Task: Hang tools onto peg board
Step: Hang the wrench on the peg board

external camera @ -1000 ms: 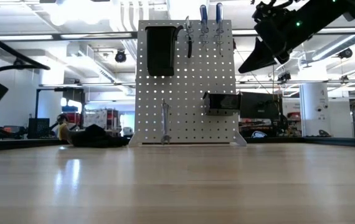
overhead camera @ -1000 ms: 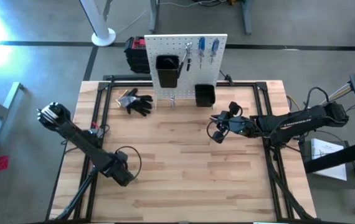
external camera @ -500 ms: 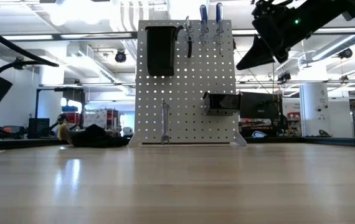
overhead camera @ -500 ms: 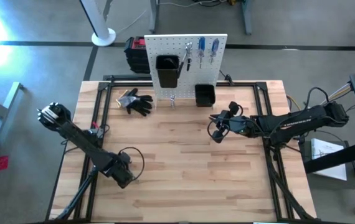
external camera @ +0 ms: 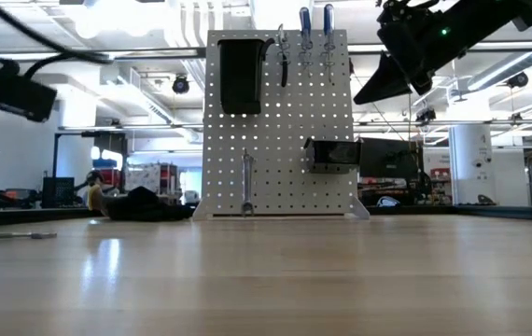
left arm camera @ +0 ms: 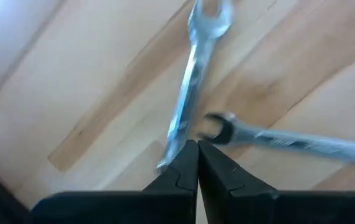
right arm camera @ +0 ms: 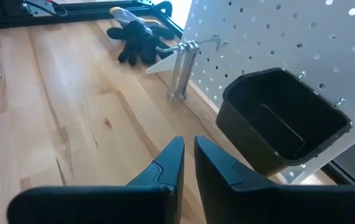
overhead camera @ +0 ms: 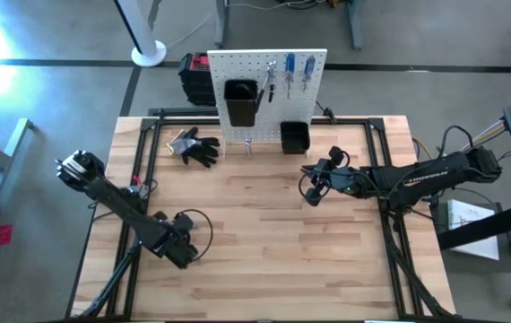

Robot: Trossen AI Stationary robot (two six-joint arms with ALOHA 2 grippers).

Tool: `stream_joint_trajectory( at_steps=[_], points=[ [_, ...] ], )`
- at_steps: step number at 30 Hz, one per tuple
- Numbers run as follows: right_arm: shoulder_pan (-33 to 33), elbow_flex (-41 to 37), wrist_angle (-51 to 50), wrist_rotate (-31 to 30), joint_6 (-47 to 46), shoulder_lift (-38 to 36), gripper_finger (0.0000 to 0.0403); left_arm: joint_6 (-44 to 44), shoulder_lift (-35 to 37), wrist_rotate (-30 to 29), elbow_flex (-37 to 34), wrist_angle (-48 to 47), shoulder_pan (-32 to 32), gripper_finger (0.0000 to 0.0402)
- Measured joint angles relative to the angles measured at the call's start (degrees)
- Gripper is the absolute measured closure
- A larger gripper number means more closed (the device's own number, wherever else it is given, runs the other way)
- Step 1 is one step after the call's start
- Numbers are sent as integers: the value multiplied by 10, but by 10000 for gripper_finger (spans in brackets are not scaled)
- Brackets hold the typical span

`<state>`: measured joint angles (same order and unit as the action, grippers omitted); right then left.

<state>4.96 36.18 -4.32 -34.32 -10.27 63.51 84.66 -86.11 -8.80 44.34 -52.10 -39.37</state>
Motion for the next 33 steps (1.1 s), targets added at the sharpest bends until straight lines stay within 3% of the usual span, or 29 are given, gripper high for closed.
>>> stream_joint_trajectory(
  at_steps=[6, 12, 15, 25, 28, 33],
  points=[
    [-1, 0, 28, 42, 2, 2, 369, -47, 8, -35, 21, 2, 22, 401],
    [-1, 0, 171, 202, 52, 59, 346, -87, 26, -37, 31, -8, 54, 401],
    [-1, 1, 245, 243, 53, 109, 331, -91, 45, -41, 27, -5, 54, 401],
    [-4, 10, 279, 243, 22, 184, 296, -104, 76, -17, -52, 49, 71, 401],
    [-4, 12, 265, 243, 20, 178, 293, -133, 74, 26, -83, 112, 82, 401],
    [-6, 21, 245, 243, 35, 158, 297, -159, 70, 33, -121, 211, 86, 401]
  ],
)
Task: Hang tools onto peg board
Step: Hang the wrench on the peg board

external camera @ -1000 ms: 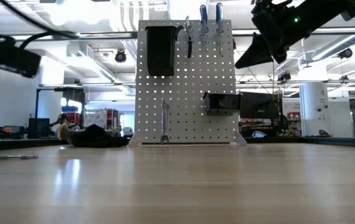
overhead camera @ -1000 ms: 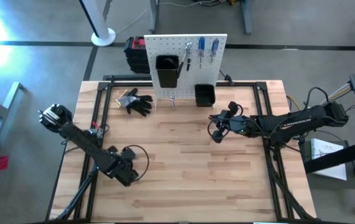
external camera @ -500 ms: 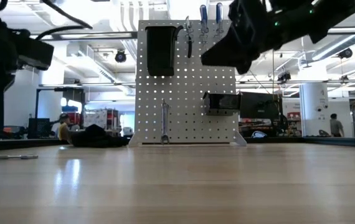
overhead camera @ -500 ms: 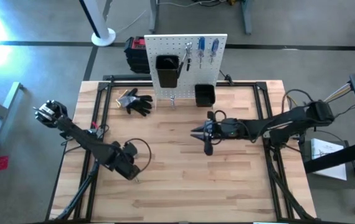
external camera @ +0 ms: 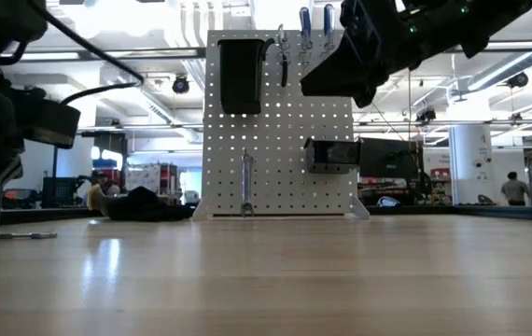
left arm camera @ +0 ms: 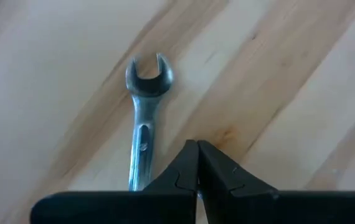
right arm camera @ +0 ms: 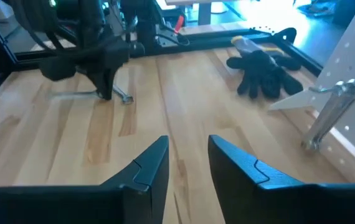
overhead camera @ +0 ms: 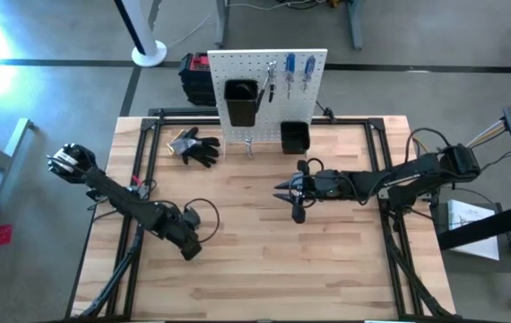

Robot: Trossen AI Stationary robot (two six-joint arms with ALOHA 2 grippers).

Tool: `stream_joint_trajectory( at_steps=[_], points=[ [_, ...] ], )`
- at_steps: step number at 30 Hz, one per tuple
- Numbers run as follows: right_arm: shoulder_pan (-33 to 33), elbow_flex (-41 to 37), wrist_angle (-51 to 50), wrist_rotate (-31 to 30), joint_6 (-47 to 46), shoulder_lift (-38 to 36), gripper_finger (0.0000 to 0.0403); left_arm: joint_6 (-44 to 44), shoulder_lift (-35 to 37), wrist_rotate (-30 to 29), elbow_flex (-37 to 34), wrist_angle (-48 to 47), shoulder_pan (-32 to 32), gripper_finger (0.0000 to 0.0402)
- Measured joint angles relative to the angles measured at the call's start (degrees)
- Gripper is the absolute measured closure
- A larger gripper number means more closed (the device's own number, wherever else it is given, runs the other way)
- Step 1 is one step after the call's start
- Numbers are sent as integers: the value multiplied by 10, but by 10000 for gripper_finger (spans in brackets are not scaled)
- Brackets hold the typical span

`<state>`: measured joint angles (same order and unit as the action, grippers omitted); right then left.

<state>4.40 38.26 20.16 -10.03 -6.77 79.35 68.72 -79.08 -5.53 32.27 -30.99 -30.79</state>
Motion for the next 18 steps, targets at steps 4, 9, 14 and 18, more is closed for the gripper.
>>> stream_joint_trajectory(
  at_steps=[4, 9, 14, 18],
  points=[
    [-1, 5, -3, -1, 9, -11, 302, -1, -2, 2, -18, 15, 10, 401],
    [-1, 8, -4, -1, 11, -14, 299, 3, 1, 14, -30, 22, 23, 401],
    [-1, 8, -9, -4, 7, -14, 306, -12, 1, 8, -29, 26, 25, 401],
    [-1, 8, -13, -5, 5, -14, 318, -48, 5, -1, 4, -22, 25, 401]
  ],
)
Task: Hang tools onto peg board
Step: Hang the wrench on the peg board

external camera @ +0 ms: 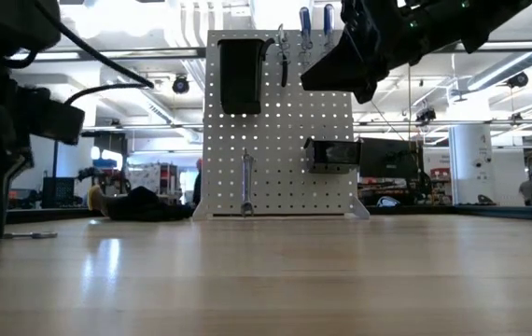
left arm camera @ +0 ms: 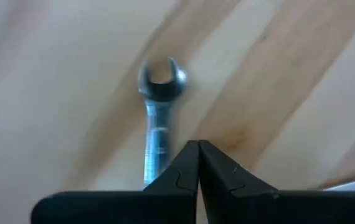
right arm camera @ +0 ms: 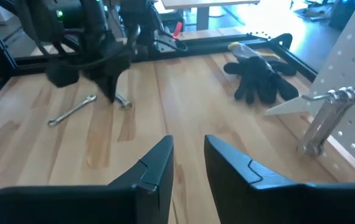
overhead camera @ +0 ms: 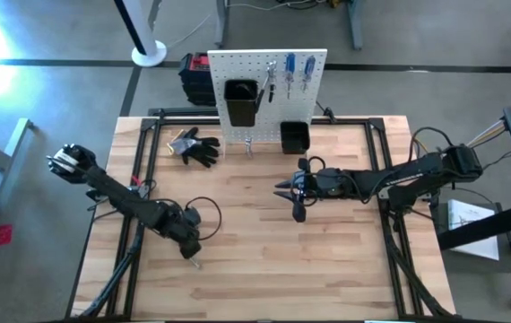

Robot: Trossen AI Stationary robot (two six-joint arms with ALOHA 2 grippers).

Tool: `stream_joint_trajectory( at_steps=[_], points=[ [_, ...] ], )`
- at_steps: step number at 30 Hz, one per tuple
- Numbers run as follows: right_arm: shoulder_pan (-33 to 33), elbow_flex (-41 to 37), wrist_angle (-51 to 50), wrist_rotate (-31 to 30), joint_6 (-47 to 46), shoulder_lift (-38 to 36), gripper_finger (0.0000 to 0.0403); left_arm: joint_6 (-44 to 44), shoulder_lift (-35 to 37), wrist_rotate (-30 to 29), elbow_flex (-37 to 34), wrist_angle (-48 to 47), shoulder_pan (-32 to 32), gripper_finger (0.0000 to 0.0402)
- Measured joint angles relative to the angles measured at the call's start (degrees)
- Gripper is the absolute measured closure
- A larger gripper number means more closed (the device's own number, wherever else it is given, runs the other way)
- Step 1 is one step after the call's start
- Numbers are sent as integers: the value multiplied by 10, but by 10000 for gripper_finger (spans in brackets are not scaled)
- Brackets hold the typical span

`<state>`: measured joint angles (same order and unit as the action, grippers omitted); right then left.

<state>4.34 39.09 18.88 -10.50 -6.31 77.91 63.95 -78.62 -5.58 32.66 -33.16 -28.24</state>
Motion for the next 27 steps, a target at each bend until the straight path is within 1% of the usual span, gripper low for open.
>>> stream_joint_trajectory(
  at_steps=[3, 5, 7, 10, 12, 17, 21, 23, 27],
  points=[
    [0, 0, -4, 0, -9, 0, 325, -68, 6, -13, 39, -73, -3, 401],
    [0, 0, -7, 0, -11, 0, 328, -129, 8, -12, 72, -77, -11, 401],
    [0, 0, -7, 0, -13, 0, 329, -203, 4, -5, 85, -92, -18, 401],
    [0, 0, -9, 0, -28, 0, 326, -335, -3, 26, 99, -49, -23, 399],
    [0, 0, -16, 0, -40, 0, 323, -385, -7, 46, 98, -31, -23, 390],
    [1, 0, -25, 0, -48, 0, 314, -397, -26, 60, 86, 37, -26, 345],
    [1, 0, -24, 0, -57, -2, 309, -412, -53, 68, 72, 40, -35, 299],
    [1, 0, -24, 0, -57, -2, 307, -424, -70, 82, 68, 42, -36, 282],
    [1, 0, -24, 0, -58, -2, 309, -465, -98, 109, 70, 43, -36, 268]
  ],
)
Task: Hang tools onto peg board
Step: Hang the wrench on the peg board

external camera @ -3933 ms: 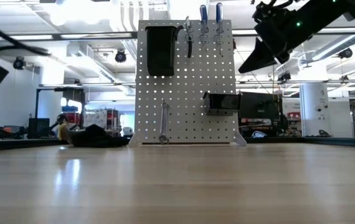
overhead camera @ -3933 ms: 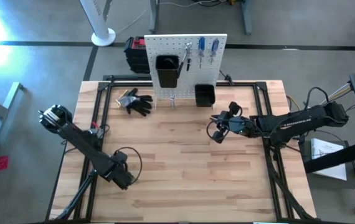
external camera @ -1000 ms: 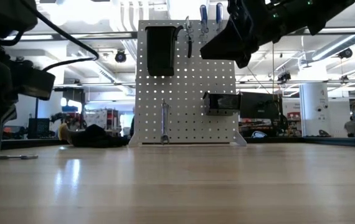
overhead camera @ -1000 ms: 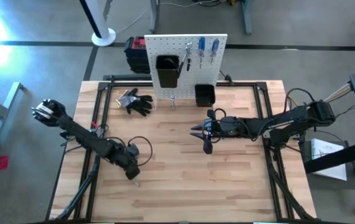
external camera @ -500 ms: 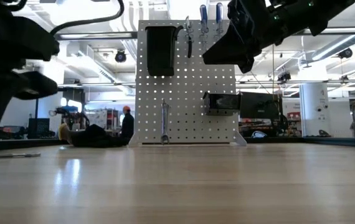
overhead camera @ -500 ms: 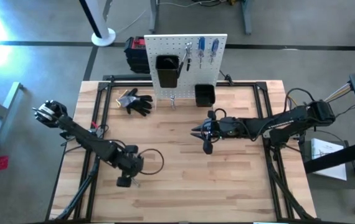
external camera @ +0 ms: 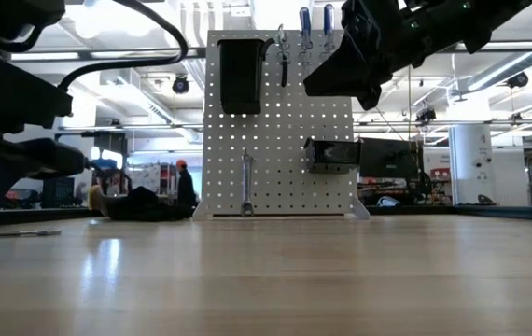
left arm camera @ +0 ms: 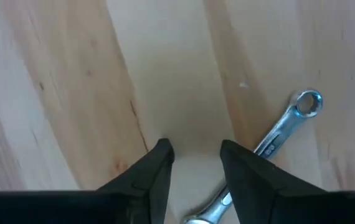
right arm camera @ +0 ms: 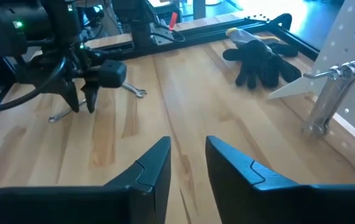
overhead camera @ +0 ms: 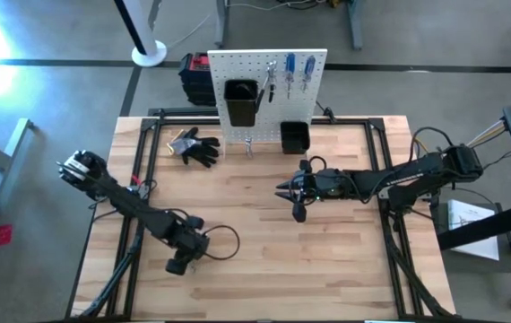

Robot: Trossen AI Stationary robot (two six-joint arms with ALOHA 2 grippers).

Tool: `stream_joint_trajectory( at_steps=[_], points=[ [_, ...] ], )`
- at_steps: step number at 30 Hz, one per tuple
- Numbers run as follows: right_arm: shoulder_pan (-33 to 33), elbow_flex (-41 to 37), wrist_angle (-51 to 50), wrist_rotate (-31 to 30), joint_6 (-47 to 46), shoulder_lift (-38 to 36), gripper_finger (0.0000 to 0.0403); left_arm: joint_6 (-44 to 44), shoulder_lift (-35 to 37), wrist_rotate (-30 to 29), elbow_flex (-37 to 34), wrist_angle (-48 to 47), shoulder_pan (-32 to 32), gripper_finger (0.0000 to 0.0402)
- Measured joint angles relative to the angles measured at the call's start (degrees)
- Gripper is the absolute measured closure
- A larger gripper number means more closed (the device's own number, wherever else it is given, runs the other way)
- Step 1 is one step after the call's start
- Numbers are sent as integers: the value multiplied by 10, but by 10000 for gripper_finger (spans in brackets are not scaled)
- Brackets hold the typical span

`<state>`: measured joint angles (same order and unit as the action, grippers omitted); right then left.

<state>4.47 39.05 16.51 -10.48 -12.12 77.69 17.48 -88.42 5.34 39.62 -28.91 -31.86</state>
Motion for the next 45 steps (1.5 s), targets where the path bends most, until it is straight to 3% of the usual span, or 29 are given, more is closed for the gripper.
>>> stream_joint_trajectory(
  at_steps=[6, 18, 25, 38, 45],
  points=[
    [0, 0, 0, 0, 0, 0, 318, -33, -5, -11, 7, -13, -3, 282],
    [0, 0, 0, 0, -27, 0, 310, -49, 71, -14, 36, -36, -49, 319],
    [0, 0, 3, 0, -35, 0, 316, -44, 23, -14, 32, -21, -82, 323],
    [0, 10, 0, 0, -44, 0, 316, -65, -62, -15, 35, -8, -82, 326],
    [0, 17, -2, 0, -33, 0, 329, 39, -59, -32, 35, -4, -69, 384]
  ],
)
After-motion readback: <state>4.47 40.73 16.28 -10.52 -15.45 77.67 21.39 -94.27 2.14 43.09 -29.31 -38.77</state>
